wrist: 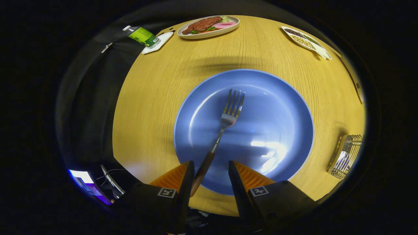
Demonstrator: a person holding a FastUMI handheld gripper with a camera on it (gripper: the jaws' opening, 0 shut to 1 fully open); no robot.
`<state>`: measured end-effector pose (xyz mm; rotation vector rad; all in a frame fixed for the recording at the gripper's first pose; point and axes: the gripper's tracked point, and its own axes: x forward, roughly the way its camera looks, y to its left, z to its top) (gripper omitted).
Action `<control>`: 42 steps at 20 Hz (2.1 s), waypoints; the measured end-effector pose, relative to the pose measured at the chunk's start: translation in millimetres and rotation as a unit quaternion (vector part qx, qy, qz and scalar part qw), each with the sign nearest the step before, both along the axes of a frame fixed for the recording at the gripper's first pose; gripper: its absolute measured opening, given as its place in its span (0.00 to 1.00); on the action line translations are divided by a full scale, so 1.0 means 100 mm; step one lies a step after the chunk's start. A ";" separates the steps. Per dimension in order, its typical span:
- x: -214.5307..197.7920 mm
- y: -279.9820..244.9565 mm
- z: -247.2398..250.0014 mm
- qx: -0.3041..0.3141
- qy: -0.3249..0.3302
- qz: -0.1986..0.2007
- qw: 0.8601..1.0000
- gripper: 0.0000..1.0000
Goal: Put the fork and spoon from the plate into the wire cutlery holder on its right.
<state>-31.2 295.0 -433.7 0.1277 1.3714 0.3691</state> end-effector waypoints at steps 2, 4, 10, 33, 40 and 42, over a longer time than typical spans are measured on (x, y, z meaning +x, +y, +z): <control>-0.02 0.02 -0.03 0.001 0.007 -0.005 1.000 0.45; -0.02 0.02 -0.06 0.002 0.014 -0.005 1.000 0.44; -0.04 -0.07 -0.12 0.004 0.025 -0.016 1.000 0.15; -0.47 -1.80 1.31 -0.014 0.014 0.063 0.998 0.07; -0.54 -2.62 1.73 -0.069 0.071 0.121 0.988 0.07; -0.48 -2.79 1.75 -0.092 0.092 0.147 0.980 0.07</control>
